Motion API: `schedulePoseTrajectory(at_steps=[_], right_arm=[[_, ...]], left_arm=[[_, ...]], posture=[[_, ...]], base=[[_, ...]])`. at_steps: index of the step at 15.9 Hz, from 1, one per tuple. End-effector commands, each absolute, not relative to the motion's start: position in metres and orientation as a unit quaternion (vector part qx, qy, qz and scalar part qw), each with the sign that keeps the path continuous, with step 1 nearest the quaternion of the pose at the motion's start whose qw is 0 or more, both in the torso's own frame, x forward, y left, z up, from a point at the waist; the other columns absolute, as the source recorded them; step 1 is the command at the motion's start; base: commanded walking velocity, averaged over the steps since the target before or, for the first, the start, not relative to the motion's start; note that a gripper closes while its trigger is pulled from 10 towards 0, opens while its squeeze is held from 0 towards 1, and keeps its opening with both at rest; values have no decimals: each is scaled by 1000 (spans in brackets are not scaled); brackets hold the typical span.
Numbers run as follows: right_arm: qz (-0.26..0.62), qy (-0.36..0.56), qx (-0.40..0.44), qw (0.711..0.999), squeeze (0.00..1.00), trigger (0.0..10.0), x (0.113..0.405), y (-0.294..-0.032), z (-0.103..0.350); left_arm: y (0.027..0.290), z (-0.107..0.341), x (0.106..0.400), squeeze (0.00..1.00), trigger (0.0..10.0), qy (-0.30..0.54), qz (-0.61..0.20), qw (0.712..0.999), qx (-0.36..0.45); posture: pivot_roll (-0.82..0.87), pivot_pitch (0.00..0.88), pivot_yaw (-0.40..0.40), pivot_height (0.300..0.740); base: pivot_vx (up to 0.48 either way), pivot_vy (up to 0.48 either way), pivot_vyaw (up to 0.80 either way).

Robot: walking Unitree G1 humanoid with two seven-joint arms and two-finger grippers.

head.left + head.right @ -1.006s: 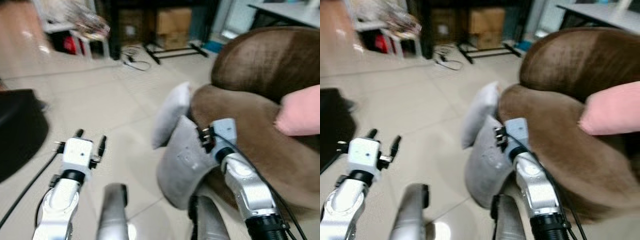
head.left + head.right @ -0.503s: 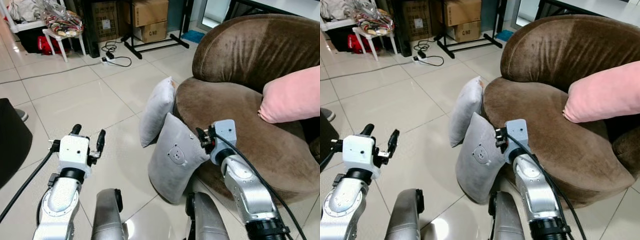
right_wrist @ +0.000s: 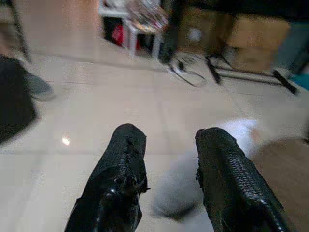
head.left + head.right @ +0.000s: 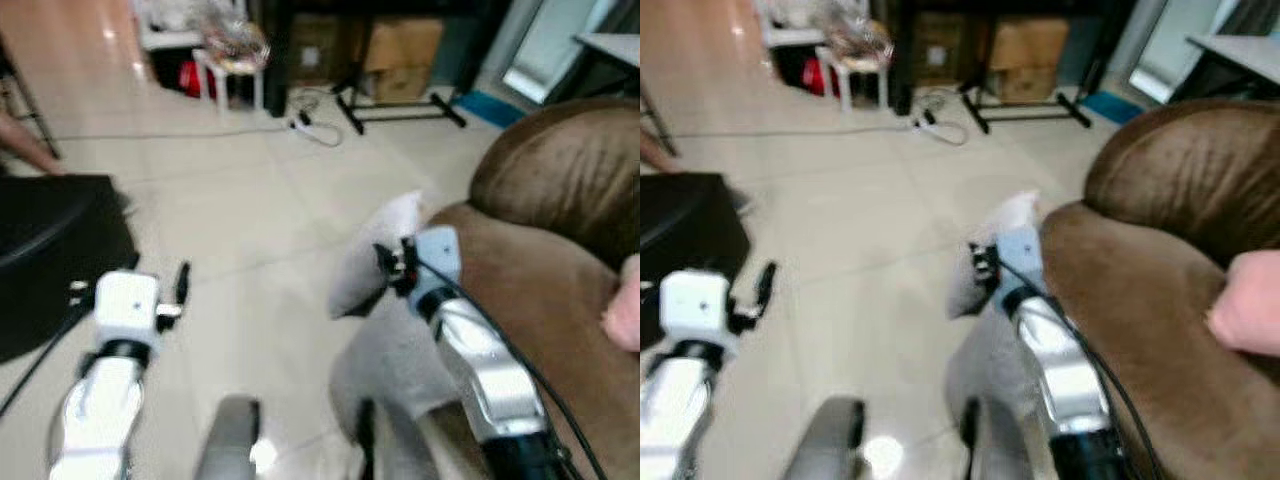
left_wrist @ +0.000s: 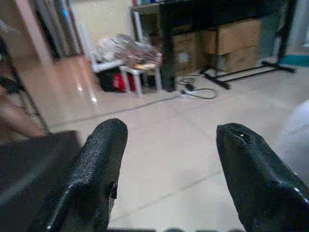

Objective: Move the pillow to the sofa from floor

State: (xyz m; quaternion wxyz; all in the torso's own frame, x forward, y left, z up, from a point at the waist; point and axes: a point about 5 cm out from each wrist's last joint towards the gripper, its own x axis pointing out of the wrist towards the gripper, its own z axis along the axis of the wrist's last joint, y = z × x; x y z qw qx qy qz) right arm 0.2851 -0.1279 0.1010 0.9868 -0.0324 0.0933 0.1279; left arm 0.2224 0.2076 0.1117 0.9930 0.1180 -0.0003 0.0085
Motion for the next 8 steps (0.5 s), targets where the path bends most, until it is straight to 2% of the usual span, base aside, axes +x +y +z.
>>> schedulePoseTrajectory(at_steps=[1, 3, 5, 8], right_arm=[[108, 106, -32, 988, 0, 10000, 285, -138, 97], [100, 107, -35, 989, 0, 10000, 285, -140, 97], [73, 108, -38, 991, 0, 10000, 287, -146, 96], [83, 120, -41, 988, 0, 10000, 287, -147, 91]], left_arm=[[204, 115, 222, 0, 10000, -4, -2, 993, 120], [204, 114, 221, 0, 10000, 0, -3, 992, 124], [203, 114, 222, 0, 10000, 4, -17, 991, 133], [202, 115, 222, 0, 10000, 7, -32, 988, 151]], posture=[[22, 8, -90, 555], [19, 8, -91, 555], [15, 7, -91, 555], [13, 6, -100, 540]], base=[[382, 0, 0], [328, 0, 0], [0, 0, 0], [0, 0, 0]])
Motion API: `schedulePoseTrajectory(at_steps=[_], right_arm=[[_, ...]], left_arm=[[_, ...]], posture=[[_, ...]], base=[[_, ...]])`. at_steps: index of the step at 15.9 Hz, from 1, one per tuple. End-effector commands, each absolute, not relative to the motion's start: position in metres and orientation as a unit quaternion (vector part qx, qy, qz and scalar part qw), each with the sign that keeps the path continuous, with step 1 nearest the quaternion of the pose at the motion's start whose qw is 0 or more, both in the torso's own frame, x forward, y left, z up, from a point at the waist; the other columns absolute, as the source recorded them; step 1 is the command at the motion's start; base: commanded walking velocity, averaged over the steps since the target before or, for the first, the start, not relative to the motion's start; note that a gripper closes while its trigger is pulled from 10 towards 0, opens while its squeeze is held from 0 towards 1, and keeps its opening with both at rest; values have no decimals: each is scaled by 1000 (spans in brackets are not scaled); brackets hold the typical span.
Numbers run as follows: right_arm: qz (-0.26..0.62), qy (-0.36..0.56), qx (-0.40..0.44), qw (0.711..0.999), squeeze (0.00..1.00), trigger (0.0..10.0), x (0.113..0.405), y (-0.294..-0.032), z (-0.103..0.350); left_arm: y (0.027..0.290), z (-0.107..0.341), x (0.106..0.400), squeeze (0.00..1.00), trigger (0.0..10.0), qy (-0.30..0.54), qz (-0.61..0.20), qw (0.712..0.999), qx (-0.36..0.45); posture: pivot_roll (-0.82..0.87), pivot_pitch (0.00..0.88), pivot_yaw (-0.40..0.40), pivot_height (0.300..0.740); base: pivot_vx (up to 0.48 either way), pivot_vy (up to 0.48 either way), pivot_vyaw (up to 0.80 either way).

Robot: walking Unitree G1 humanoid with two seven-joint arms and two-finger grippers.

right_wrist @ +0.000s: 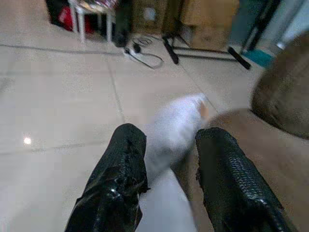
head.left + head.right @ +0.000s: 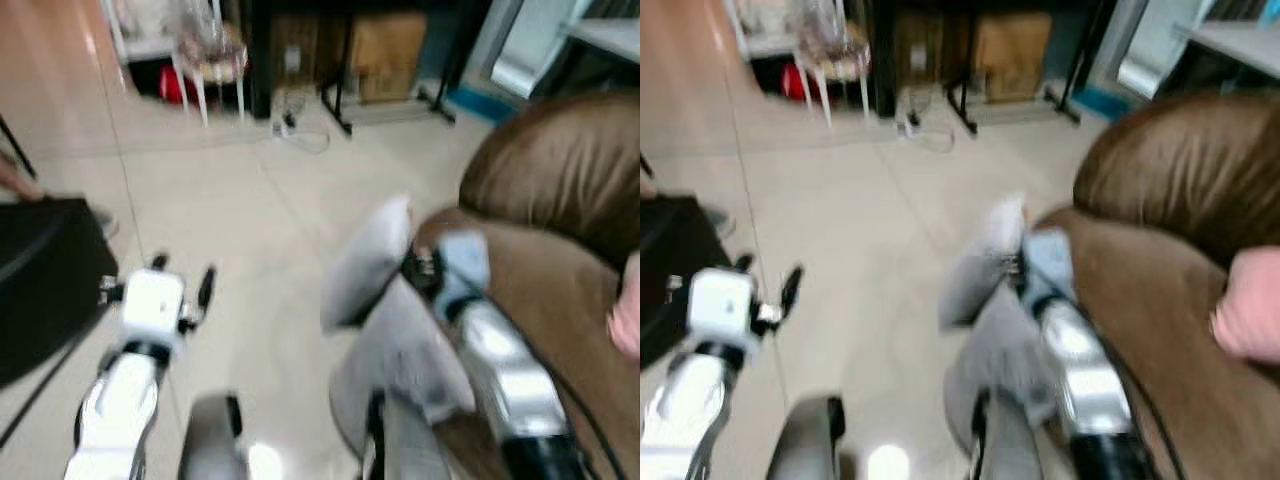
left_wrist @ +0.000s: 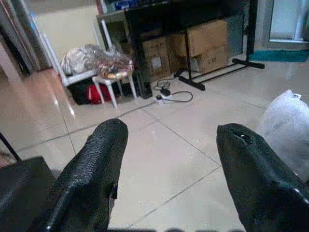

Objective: Move the pillow to the sofa from floor

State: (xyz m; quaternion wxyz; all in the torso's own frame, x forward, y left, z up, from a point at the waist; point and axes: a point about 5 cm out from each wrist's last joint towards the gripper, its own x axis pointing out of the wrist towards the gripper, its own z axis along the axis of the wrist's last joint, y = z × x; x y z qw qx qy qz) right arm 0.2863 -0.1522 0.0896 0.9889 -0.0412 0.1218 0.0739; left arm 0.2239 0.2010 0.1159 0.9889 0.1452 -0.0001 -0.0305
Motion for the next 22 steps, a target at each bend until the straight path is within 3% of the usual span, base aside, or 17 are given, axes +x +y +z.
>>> schedulePoseTrajectory(at_steps=[1, 9, 10, 11, 19, 20, 22], right_arm=[[89, 130, -45, 986, 0, 10000, 288, -147, 88], [134, 208, -90, 965, 0, 10000, 315, -143, 66], [141, 214, -94, 962, 725, 10000, 317, -141, 62], [140, 229, -89, 959, 1000, 10000, 319, -141, 55], [89, 293, -188, 933, 1000, 10000, 339, -149, 41], [84, 304, -216, 924, 949, 10000, 337, -149, 36], [80, 326, -254, 907, 0, 10000, 331, -150, 26]], left_arm=[[202, 115, 222, 0, 10000, 9, -38, 987, 155], [198, 104, 219, 0, 10000, 45, -114, 977, 174], [197, 103, 219, 0, 10000, 49, -124, 975, 177], [193, 102, 217, 0, 10000, 55, -142, 972, 180], [175, 97, 192, 0, 10000, 93, -259, 946, 169], [175, 98, 188, 0, 10000, 96, -267, 944, 166], [175, 99, 180, 0, 10000, 105, -277, 941, 163]], posture=[[13, 6, -100, 535], [-15, 53, -107, 490], [-17, 72, -109, 490], [-17, 93, -113, 490], [-30, 234, -102, 490], [-26, 249, -105, 490], [-22, 265, -111, 490]], base=[[0, 0, 0], [0, 0, 0], [0, 0, 0], [0, 0, 0], [0, 0, 0], [0, 0, 0], [0, 0, 0]])
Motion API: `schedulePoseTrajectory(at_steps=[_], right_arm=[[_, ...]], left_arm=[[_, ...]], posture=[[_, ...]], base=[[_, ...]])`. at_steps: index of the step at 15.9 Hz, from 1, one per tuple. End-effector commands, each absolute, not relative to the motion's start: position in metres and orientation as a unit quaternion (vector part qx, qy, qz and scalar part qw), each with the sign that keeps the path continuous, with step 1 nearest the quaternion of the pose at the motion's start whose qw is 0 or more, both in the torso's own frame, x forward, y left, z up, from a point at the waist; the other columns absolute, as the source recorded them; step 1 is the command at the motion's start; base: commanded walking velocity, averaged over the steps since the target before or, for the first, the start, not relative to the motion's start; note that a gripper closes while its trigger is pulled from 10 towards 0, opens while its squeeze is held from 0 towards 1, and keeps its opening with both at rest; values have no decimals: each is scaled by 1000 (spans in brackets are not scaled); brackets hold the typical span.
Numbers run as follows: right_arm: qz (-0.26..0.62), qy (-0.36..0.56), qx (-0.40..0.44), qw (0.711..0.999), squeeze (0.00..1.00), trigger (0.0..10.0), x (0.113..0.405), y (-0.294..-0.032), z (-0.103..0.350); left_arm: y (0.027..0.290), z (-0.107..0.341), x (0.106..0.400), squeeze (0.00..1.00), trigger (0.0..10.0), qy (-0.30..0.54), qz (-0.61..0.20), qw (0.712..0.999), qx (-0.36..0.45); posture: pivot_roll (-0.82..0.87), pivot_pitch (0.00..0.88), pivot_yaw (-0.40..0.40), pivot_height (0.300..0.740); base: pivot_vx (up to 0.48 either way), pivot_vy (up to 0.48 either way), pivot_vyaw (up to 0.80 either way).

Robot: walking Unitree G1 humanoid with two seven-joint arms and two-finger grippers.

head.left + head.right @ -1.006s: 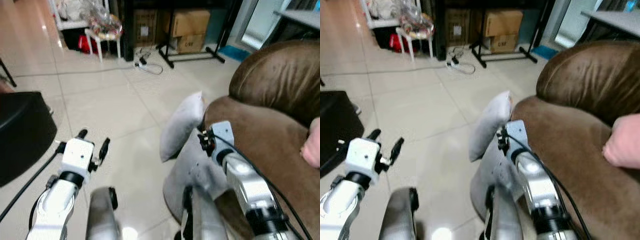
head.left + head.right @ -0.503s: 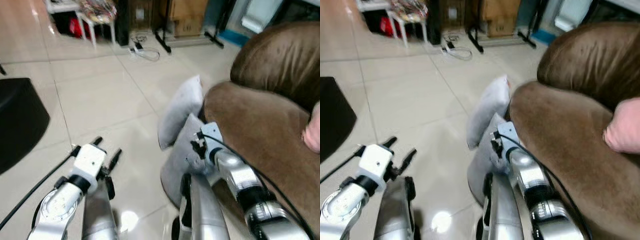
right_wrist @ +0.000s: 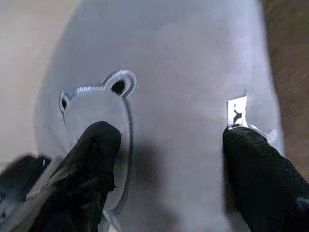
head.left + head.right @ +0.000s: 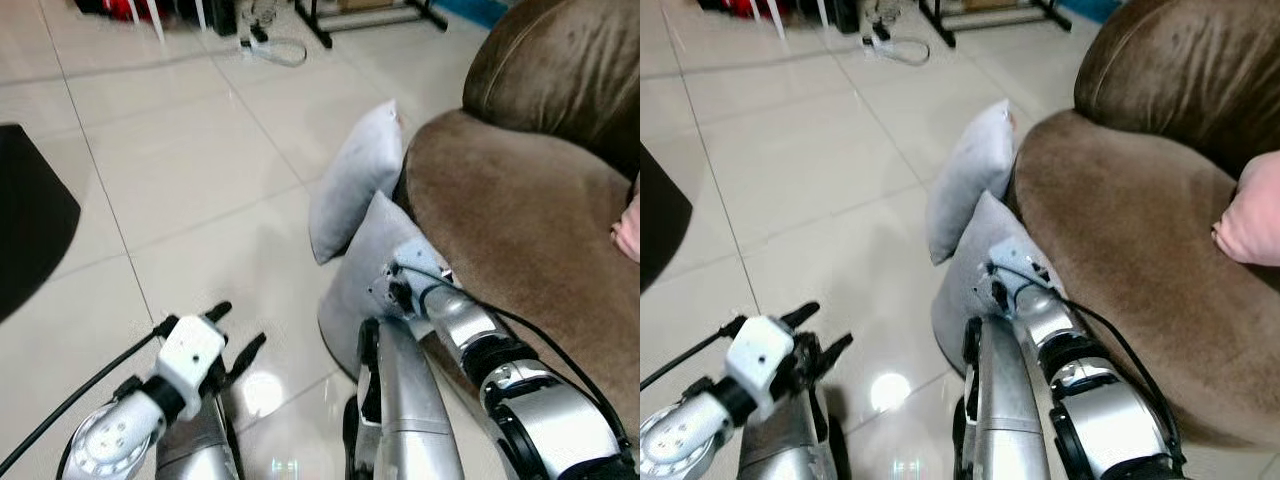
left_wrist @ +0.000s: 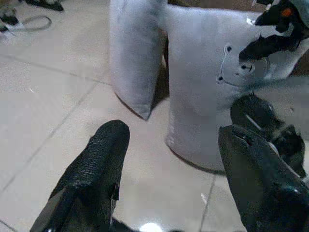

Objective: Move the pillow to the sofa from floor

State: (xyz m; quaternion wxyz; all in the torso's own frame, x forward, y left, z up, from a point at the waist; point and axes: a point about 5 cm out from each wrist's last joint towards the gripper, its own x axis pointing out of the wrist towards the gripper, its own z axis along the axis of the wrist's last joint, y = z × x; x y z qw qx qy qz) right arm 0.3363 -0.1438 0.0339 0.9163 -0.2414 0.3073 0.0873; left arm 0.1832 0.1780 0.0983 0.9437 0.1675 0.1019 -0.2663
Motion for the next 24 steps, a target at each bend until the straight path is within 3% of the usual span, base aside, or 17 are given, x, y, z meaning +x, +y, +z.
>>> schedulePoseTrajectory(at_steps=[1, 3, 4, 5, 6, 24], right_arm=[[79, 328, -258, 906, 0, 10000, 330, -150, 25], [73, 336, -267, 900, 0, 10000, 325, -150, 19], [72, 340, -261, 901, 0, 4784, 324, -149, 18], [72, 341, -258, 901, 0, 4000, 324, -149, 17], [77, 338, -239, 907, 0, 0, 325, -144, 18], [142, 319, -226, 909, 0, 0, 325, -120, 19]], left_arm=[[175, 99, 179, 0, 10000, 105, -278, 941, 163], [173, 100, 174, 0, 10000, 114, -287, 938, 157], [172, 100, 172, 0, 10000, 119, -296, 935, 153], [172, 100, 170, 0, 10000, 121, -298, 935, 152], [170, 99, 167, 0, 10000, 128, -306, 932, 149], [167, 96, 178, 0, 10000, 132, -316, 926, 159]], posture=[[-22, 265, -111, 490], [-17, 279, -119, 490], [-18, 281, -120, 490], [-18, 282, -121, 490], [-23, 279, -123, 490], [-18, 226, -113, 490]], base=[[0, 0, 0], [0, 0, 0], [0, 0, 0], [0, 0, 0], [0, 0, 0], [0, 0, 0]])
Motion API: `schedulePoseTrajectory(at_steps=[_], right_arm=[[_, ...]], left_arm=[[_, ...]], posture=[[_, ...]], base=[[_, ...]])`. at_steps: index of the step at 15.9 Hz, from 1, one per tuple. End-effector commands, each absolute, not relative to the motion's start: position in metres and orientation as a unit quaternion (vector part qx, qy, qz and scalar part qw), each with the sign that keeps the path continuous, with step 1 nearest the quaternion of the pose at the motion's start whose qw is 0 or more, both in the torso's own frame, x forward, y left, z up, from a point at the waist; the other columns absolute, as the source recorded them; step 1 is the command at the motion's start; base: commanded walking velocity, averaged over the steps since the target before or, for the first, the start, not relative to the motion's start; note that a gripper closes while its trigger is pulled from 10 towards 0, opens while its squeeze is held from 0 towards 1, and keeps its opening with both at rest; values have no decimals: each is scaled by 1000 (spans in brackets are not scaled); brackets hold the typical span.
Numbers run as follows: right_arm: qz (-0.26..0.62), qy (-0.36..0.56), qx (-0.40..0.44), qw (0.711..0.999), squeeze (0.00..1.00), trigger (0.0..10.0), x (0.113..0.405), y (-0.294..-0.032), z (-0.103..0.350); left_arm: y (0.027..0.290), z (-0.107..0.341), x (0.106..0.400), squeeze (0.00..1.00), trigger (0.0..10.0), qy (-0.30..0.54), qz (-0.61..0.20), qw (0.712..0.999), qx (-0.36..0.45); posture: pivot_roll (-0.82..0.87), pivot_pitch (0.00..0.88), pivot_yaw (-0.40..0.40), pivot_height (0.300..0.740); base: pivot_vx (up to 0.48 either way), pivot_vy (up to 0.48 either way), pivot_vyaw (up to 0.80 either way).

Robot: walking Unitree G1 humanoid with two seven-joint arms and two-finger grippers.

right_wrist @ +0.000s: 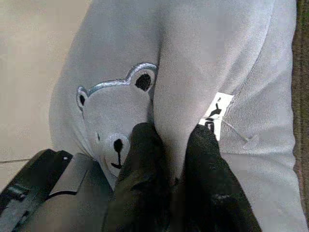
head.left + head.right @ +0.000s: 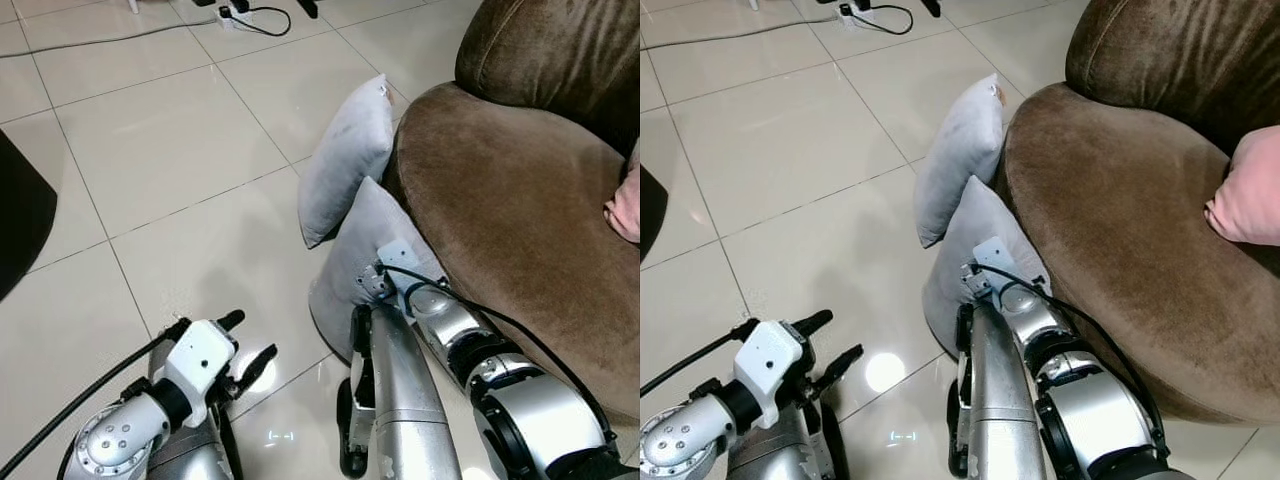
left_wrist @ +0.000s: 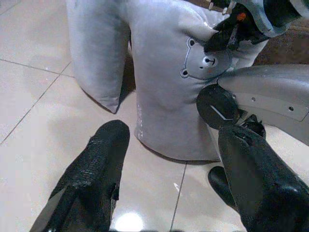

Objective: Move the pillow to the sofa from floor

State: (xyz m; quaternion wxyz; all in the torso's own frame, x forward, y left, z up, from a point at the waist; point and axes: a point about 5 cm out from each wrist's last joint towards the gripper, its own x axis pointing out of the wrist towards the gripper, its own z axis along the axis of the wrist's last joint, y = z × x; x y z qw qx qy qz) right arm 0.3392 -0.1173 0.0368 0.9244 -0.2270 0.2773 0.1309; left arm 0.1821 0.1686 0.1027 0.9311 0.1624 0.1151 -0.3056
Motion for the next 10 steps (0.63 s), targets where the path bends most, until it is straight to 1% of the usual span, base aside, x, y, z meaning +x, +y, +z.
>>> schedulePoseTrajectory(at_steps=[1, 2, 5, 8, 10], right_arm=[[175, 312, -219, 908, 0, 0, 322, -108, 17], [223, 295, -217, 903, 0, 0, 317, -92, 15], [271, 266, -228, 897, 0, 0, 312, -77, 15], [368, 164, -257, 879, 0, 0, 308, -51, 27], [400, 112, -249, 875, 0, 0, 307, -42, 36]], left_arm=[[166, 96, 180, 0, 10000, 131, -315, 927, 159], [165, 96, 181, 0, 10000, 129, -313, 928, 158], [165, 95, 184, 0, 10000, 127, -311, 929, 158], [165, 93, 189, 0, 10000, 122, -308, 930, 160], [166, 93, 193, 0, 10000, 119, -305, 931, 163]], posture=[[-19, 218, -111, 490], [-21, 206, -108, 490], [-24, 191, -102, 490], [-26, 168, -100, 490], [-23, 144, -99, 490]], base=[[0, 0, 0], [0, 0, 0], [0, 0, 0], [0, 0, 0], [0, 0, 0]])
